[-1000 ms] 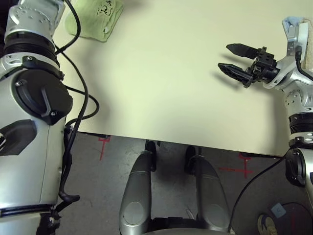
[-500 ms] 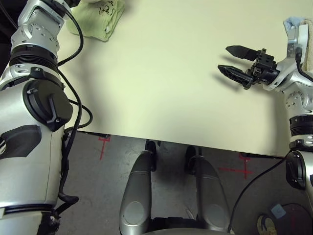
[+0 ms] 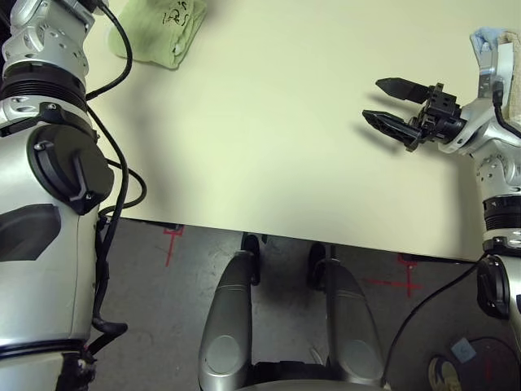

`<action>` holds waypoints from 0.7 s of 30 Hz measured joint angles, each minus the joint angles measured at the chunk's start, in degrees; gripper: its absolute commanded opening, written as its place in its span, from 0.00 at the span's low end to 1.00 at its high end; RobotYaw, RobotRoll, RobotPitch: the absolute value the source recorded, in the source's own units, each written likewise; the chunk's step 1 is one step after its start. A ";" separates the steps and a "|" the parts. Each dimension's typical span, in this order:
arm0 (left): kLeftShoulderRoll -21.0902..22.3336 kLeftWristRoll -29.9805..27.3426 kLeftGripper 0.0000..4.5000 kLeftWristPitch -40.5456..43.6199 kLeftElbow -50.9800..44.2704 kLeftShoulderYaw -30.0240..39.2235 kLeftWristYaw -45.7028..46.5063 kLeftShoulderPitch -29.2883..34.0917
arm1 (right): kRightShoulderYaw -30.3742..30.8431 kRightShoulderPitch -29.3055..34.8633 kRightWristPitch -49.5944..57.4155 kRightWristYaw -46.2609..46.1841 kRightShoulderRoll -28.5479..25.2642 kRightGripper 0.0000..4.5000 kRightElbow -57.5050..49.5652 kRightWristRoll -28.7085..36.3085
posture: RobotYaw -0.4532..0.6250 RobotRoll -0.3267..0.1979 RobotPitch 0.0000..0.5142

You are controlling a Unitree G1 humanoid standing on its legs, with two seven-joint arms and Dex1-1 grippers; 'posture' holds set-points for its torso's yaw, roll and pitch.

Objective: Fold the towel and set it aside.

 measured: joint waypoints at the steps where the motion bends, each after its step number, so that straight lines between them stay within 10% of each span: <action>1: 0.26 0.41 0.00 -0.07 0.07 -0.12 -0.02 0.75 | -0.01 0.08 0.17 -0.03 -0.20 1.00 -0.10 0.04 | 0.43 0.62 0.87; 21: 2.49 -0.80 0.00 13.47 -0.32 1.78 0.88 3.41 | 0.10 -0.27 0.09 -0.33 -0.36 1.00 0.02 0.44 | 0.47 0.62 0.87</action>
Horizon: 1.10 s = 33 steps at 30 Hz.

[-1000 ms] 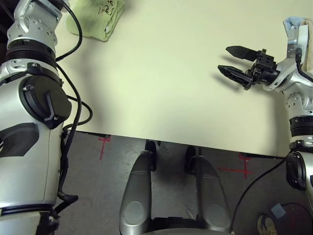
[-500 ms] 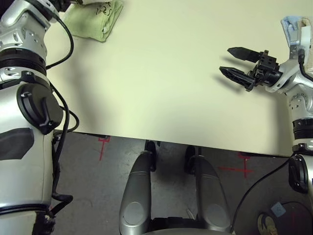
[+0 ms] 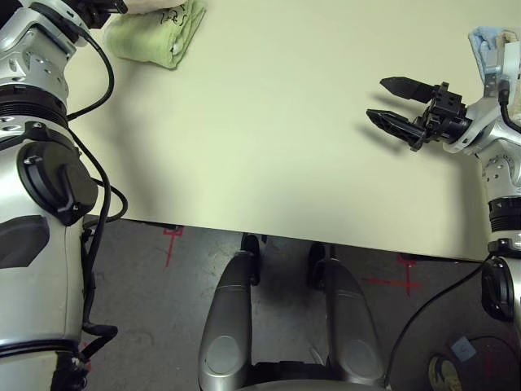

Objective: Fold the towel and set it aside.

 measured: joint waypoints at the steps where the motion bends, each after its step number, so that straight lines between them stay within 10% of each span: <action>1: 0.11 0.01 0.00 1.73 -0.01 -0.13 -0.10 0.56 | 0.01 -0.05 -0.05 0.04 0.05 1.00 0.08 0.00 | 0.48 0.62 0.87; 19: 3.78 0.51 0.00 30.23 -2.52 -5.27 -0.41 -1.33 | 1.10 -1.25 -1.23 1.02 0.81 1.00 2.31 -0.06 | 0.49 0.62 0.87; 30: -0.27 -12.01 0.94 36.21 -2.06 10.71 20.84 -4.16 | 1.22 -1.41 -2.09 1.05 0.81 1.00 3.36 -0.10 | 0.49 0.62 0.87; 33: -0.37 -13.15 0.99 38.17 -2.14 11.83 23.78 -4.30 | 1.24 -1.60 -2.26 1.04 0.81 1.00 3.51 -0.11 | 0.49 0.62 0.87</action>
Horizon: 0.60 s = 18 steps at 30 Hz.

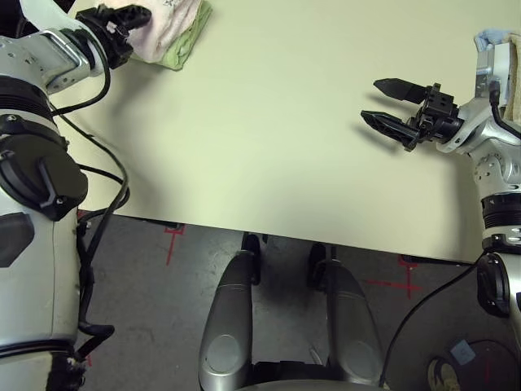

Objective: Fold the towel and set it aside.

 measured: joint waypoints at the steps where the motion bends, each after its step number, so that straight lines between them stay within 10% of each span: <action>1: -0.07 -0.05 0.99 0.69 0.00 0.01 0.79 0.01 | 0.01 0.00 -0.03 0.00 0.00 1.00 0.08 0.00 | 0.49 0.62 0.87; 18: 5.04 2.34 0.99 22.66 -9.08 -13.27 -8.22 -0.88 | 0.26 -0.75 -1.19 0.05 0.16 1.00 1.74 -0.01 | 0.53 0.62 0.88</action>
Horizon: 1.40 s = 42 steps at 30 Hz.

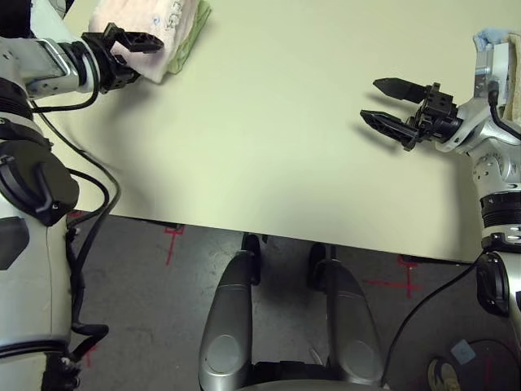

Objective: Fold the towel and set it aside.

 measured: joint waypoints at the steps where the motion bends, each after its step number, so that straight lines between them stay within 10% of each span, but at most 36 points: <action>1: 0.01 -0.16 0.99 0.74 -0.09 0.22 -0.11 -1.14 | 0.00 -0.12 -0.16 -0.01 0.12 1.00 0.33 -0.01 | 0.53 0.62 0.87; 7: -0.52 -1.89 0.99 3.94 -8.47 -3.85 -7.85 -2.95 | 0.52 -1.49 -0.96 -0.16 0.92 1.00 1.34 -0.52 | 0.52 0.62 0.87; 18: 10.68 -4.13 0.99 5.23 -38.96 -35.16 -40.21 11.44 | 0.19 -3.80 -1.26 -2.48 0.81 1.00 3.94 -0.96 | 0.52 0.62 0.86; 42: 3.06 8.57 0.99 -9.88 -13.46 -27.66 -29.79 7.97 | 0.12 -3.20 -0.64 -2.41 0.35 1.00 2.83 -0.88 | 0.51 0.62 0.86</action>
